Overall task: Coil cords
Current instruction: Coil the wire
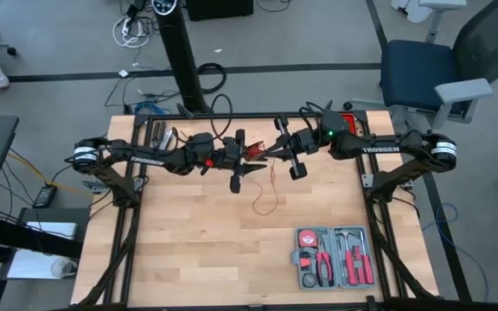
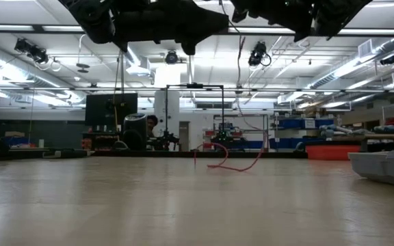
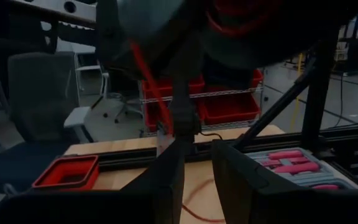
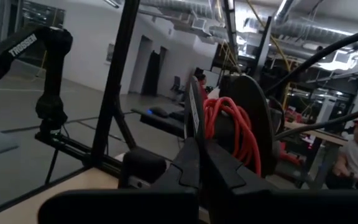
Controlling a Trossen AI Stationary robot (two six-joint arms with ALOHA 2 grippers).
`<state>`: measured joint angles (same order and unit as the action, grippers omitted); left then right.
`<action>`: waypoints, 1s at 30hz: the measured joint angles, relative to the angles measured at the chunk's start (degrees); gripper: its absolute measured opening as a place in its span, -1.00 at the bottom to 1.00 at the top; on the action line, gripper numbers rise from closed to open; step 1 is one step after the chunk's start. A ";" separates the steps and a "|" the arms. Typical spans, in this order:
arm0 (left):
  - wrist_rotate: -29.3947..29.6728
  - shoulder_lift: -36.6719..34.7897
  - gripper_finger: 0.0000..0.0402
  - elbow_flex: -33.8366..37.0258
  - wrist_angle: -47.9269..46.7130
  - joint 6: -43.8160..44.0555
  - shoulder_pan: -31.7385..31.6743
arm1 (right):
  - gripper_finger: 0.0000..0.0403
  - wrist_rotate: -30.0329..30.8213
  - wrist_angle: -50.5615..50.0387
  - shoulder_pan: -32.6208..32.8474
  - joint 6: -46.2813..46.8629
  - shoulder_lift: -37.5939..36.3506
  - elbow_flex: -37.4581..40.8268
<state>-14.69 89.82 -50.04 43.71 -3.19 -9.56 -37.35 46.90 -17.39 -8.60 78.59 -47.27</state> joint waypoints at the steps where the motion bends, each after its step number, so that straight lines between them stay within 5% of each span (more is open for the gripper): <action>1: 0.06 0.00 -0.58 0.00 0.02 -0.45 0.00 | -1.00 0.00 0.02 0.16 -0.01 0.00 0.00; 30: 4.30 -0.02 -0.58 0.00 5.50 0.90 0.35 | -1.00 8.01 4.29 3.41 -10.08 0.00 0.02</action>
<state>-10.39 89.80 -50.04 49.20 -2.28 -9.21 -29.34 51.19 -13.98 -18.68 78.59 -47.24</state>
